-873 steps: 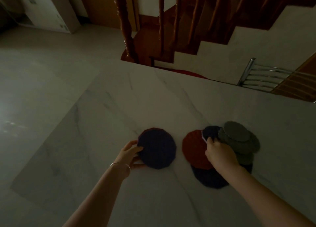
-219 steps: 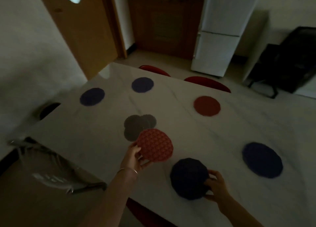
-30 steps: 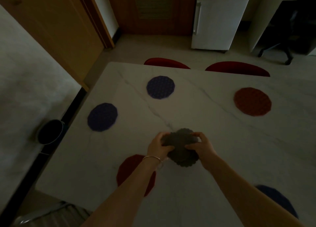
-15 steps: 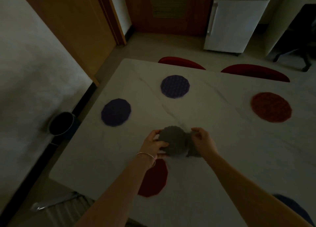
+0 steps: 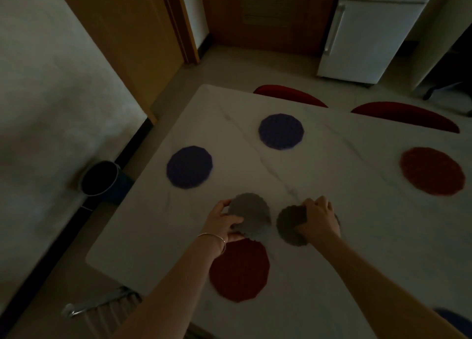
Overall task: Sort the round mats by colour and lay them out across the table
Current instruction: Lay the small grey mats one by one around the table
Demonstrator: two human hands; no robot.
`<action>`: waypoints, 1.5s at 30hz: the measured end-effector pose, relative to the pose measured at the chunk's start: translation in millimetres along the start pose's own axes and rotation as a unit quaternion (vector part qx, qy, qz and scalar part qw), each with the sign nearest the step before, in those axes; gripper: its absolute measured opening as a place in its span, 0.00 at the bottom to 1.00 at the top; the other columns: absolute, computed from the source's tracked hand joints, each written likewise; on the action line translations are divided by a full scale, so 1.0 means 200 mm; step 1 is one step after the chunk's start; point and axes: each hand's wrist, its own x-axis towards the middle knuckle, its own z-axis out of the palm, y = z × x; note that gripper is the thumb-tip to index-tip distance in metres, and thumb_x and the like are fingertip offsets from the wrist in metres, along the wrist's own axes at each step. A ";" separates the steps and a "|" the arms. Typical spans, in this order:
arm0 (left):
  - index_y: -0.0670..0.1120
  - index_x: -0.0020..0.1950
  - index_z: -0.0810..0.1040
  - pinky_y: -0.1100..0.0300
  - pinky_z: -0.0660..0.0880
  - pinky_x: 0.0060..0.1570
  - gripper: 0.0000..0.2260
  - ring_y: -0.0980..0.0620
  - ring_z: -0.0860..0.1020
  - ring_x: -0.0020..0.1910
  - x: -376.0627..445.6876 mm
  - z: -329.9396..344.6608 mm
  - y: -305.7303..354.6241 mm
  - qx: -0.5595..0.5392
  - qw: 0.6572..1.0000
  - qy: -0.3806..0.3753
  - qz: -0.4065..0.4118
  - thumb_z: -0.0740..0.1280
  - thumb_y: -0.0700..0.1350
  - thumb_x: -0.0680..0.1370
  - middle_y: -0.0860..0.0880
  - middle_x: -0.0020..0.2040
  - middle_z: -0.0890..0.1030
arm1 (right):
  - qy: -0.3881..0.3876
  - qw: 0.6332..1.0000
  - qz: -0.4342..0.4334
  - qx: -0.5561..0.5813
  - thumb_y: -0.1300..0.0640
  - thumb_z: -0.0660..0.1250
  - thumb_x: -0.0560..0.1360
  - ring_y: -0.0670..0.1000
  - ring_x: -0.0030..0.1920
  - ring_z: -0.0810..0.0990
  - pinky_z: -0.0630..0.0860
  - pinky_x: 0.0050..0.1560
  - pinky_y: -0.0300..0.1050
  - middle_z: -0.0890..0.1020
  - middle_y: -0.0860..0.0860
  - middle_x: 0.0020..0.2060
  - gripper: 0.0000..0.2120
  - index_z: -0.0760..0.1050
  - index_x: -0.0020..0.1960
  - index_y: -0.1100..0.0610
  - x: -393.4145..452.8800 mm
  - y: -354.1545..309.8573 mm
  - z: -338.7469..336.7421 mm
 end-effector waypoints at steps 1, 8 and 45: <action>0.53 0.49 0.74 0.45 0.79 0.35 0.19 0.37 0.77 0.51 0.00 0.01 0.00 0.000 1.000 -0.001 -0.003 0.64 0.28 0.73 0.39 0.56 0.74 | 0.010 1.000 -0.007 0.015 0.51 0.71 0.68 0.60 0.63 0.69 0.76 0.57 0.53 0.66 0.56 0.61 0.25 0.69 0.62 0.54 0.00 0.01 0.00; 0.51 0.58 0.72 0.46 0.78 0.38 0.21 0.40 0.77 0.45 0.01 0.14 0.04 0.020 1.000 -0.019 -0.015 0.64 0.28 0.73 0.41 0.54 0.72 | 0.048 0.940 0.037 0.336 0.61 0.69 0.72 0.52 0.36 0.79 0.79 0.37 0.47 0.80 0.54 0.40 0.06 0.75 0.47 0.53 -0.01 0.15 -0.11; 0.53 0.51 0.73 0.51 0.78 0.34 0.14 0.42 0.77 0.47 0.08 0.21 0.02 0.103 0.995 -0.002 -0.005 0.66 0.33 0.74 0.45 0.54 0.75 | 0.032 0.987 0.147 0.062 0.45 0.78 0.62 0.62 0.66 0.65 0.74 0.59 0.55 0.68 0.59 0.63 0.38 0.66 0.63 0.59 0.00 0.17 -0.06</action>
